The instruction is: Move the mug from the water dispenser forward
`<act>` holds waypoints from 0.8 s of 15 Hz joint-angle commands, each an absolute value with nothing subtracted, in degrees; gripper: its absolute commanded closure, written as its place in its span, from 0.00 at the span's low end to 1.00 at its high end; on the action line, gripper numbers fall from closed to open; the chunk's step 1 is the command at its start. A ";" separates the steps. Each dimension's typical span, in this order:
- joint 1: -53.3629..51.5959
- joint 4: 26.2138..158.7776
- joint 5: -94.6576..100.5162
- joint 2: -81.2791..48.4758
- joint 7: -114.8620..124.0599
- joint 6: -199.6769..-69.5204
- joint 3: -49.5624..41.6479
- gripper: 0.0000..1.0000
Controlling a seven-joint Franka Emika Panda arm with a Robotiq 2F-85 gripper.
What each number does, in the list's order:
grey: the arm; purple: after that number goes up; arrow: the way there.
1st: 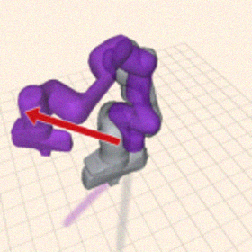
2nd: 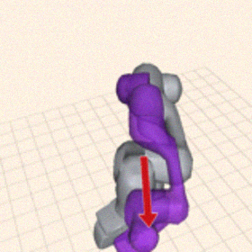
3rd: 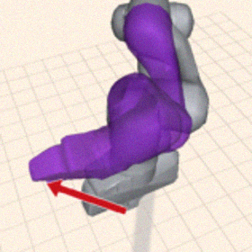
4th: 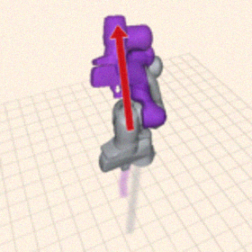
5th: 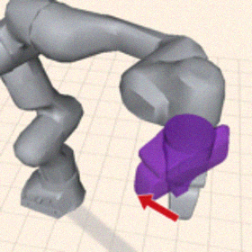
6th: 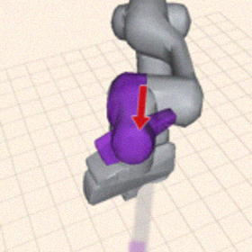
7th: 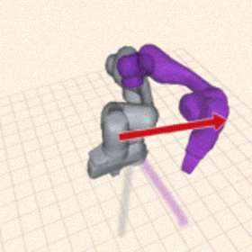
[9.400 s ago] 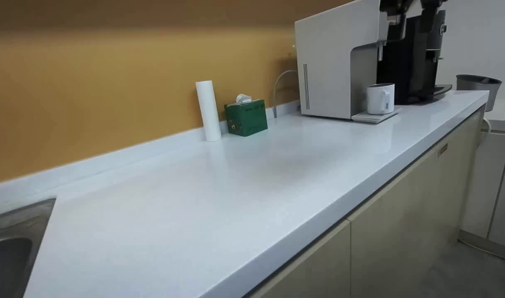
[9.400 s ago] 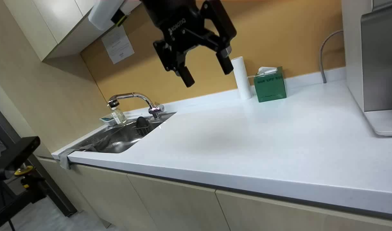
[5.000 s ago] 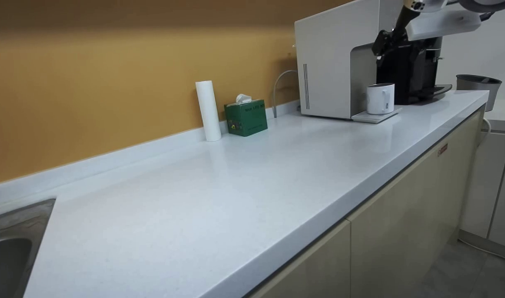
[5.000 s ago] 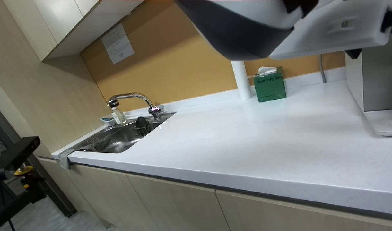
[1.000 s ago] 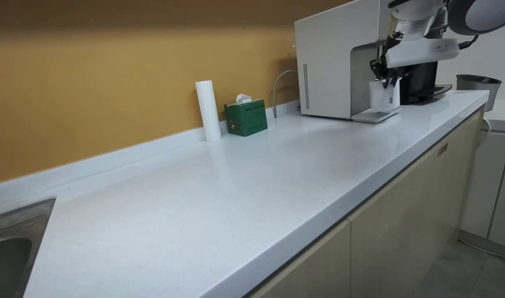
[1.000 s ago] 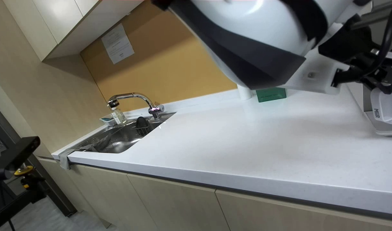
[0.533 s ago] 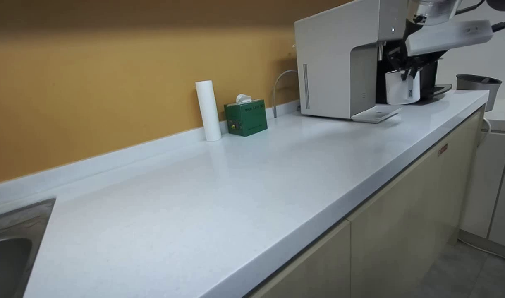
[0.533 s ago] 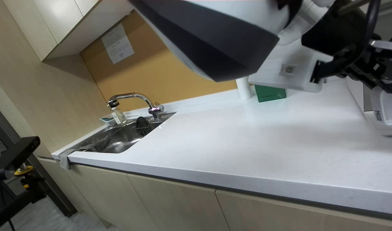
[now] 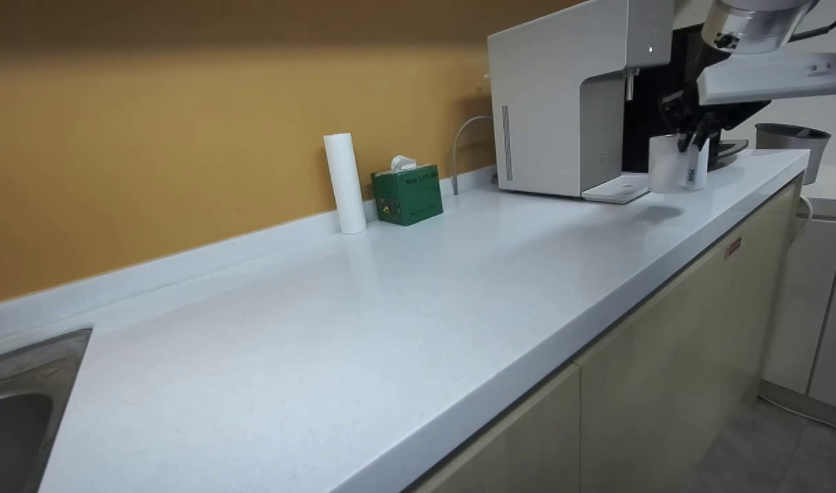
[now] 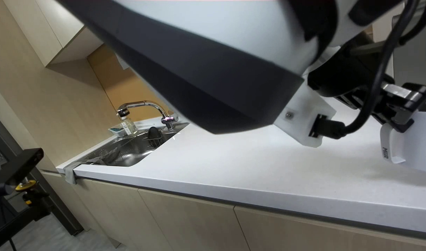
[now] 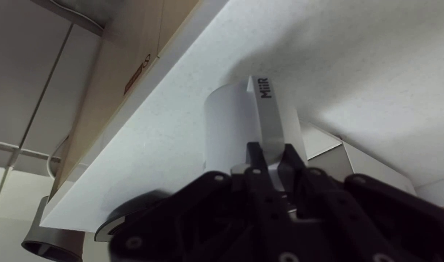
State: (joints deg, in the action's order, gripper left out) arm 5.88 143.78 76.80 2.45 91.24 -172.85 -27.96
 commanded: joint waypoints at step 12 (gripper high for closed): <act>6.66 142.77 94.09 0.22 105.90 -176.27 -28.00 0.96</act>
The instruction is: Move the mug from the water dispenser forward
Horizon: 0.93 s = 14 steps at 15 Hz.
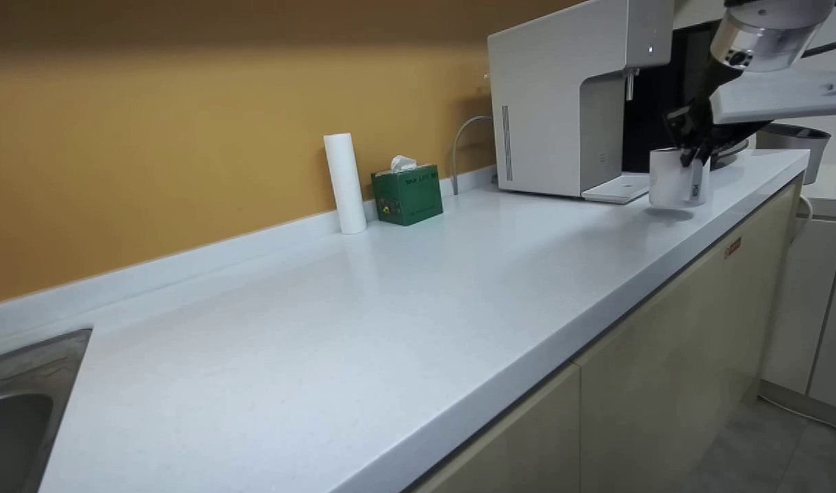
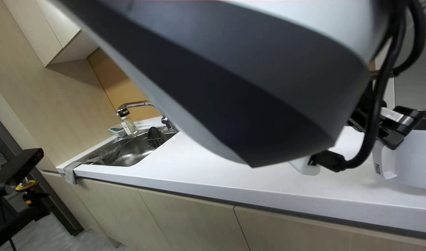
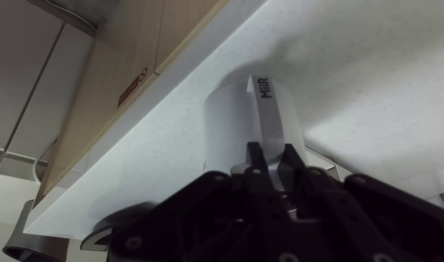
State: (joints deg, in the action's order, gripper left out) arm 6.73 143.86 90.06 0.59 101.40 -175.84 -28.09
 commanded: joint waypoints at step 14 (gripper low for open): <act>6.79 140.82 98.38 -2.91 108.88 -177.92 -28.05 0.96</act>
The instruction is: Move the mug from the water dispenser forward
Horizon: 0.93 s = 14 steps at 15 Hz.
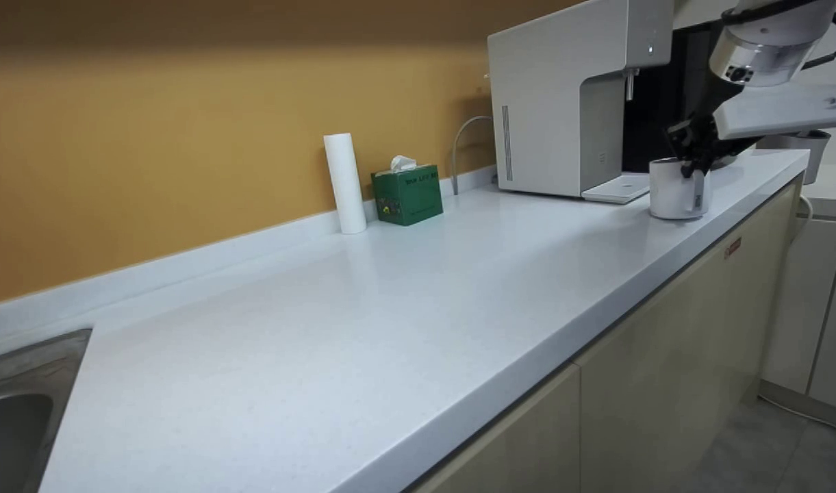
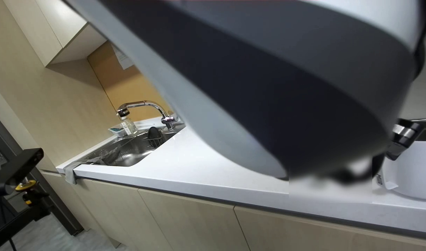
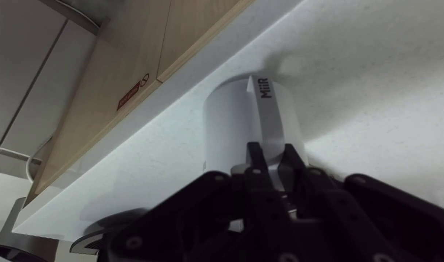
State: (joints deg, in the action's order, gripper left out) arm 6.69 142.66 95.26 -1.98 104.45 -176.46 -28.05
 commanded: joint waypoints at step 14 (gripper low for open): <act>7.03 144.69 87.02 0.83 105.55 -175.81 -28.27 0.00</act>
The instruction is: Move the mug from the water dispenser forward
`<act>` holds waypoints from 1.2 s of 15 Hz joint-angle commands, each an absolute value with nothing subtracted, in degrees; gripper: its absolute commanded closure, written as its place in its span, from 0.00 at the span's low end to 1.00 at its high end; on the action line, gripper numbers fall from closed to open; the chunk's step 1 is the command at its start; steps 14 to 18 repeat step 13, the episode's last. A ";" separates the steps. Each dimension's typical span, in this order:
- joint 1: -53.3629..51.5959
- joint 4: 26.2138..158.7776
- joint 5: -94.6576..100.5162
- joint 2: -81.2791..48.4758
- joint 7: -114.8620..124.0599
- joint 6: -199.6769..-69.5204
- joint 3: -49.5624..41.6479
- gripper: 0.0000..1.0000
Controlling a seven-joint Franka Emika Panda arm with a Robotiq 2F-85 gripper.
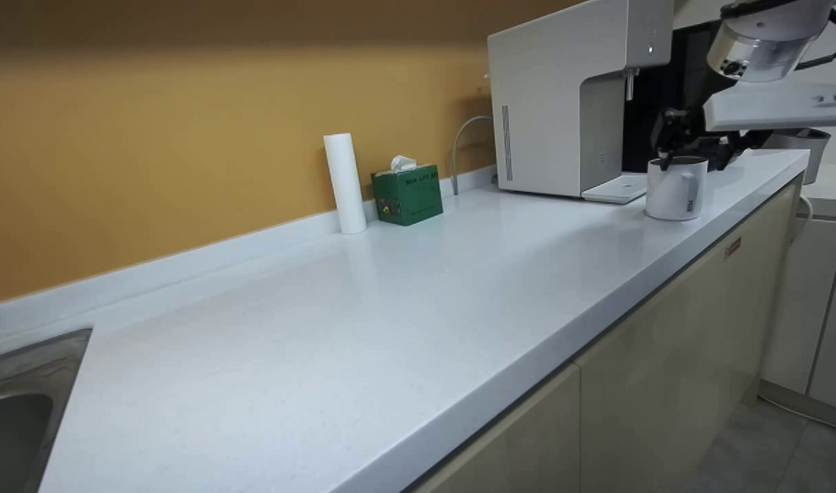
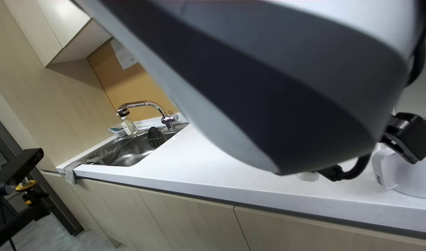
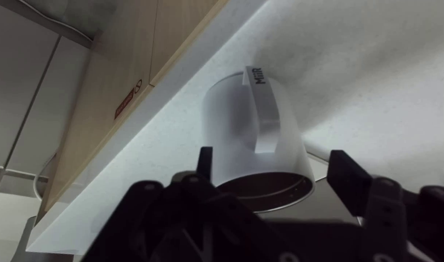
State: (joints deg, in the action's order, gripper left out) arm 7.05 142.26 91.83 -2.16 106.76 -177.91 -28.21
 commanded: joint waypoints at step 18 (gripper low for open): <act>4.13 147.03 63.43 10.64 87.25 -163.31 -26.05 0.00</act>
